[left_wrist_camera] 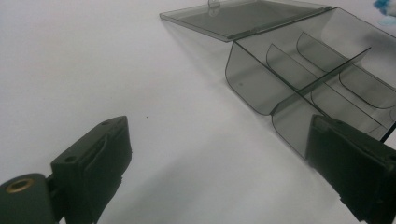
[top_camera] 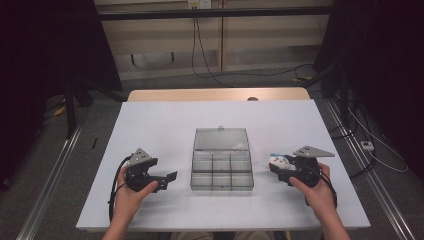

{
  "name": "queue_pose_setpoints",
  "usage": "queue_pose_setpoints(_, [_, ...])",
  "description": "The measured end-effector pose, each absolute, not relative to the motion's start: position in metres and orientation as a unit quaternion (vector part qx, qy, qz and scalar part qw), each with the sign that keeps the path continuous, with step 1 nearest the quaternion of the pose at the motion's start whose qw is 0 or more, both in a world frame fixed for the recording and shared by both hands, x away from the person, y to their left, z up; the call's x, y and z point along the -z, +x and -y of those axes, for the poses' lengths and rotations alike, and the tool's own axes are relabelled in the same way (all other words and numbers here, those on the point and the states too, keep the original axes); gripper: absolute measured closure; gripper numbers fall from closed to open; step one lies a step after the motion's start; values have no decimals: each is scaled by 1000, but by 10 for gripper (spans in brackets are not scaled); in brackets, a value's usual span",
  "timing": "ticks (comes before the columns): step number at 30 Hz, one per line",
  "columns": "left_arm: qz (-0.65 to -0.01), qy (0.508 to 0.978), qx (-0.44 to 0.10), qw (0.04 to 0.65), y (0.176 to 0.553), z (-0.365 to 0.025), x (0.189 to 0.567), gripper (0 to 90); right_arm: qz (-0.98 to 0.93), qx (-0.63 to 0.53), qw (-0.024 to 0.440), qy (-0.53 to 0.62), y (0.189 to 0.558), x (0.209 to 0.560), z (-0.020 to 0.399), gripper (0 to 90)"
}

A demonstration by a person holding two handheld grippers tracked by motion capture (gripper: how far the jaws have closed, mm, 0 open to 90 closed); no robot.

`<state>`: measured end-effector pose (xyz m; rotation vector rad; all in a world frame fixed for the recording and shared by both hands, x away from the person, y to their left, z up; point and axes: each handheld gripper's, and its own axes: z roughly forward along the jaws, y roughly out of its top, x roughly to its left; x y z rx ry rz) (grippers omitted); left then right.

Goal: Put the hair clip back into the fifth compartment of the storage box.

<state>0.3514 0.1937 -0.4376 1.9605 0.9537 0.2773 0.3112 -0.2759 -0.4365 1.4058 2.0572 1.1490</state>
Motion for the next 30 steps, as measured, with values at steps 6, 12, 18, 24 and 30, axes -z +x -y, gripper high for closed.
queue_pose_setpoints(6, [-388,792,-112,457,351,-194,437,73,-736,-419,192,496,310,432,270,333])
queue_pose_setpoints(12, [-390,791,-113,457,351,-194,436,73,-739,-421,189,491,311,430,264,333])
queue_pose_setpoints(18, [-386,796,-110,453,352,-194,438,72,-741,-420,189,488,313,427,259,333])
queue_pose_setpoints(24, [-389,794,-108,454,352,-192,438,72,-743,-419,192,486,314,422,256,333])
queue_pose_setpoints(30, [-385,798,-108,451,352,-192,439,72,-743,-421,195,482,315,416,252,333])
